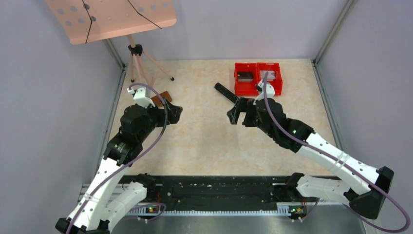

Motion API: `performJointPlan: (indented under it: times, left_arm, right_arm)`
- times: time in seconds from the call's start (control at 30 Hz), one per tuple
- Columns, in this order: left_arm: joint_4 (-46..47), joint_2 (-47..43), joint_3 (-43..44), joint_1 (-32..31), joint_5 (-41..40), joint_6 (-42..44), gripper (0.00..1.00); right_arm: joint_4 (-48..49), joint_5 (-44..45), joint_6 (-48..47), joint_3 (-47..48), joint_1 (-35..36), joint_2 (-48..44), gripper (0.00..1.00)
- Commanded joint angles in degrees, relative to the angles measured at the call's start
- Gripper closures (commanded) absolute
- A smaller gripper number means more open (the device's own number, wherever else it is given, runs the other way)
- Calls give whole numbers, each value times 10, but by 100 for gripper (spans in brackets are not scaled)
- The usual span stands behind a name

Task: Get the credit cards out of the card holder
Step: Move the card holder to the center of the board.

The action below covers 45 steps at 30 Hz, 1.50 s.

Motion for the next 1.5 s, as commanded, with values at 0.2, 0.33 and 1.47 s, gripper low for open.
performJointPlan:
  times: [0.2,0.33,1.47]
  left_arm:
    - [20,31,-23,0,-122,-60,4]
    - [-21,83,-9,39,-131,-110,4]
    - [376,552,-39,283,-40,-354,39]
  right_arm:
    - [31,-3,5,-22,2,-33,1]
    - [64,-22,5,-54,2,-61,1]
    - [189,-112,-136,-146,2,-218,2]
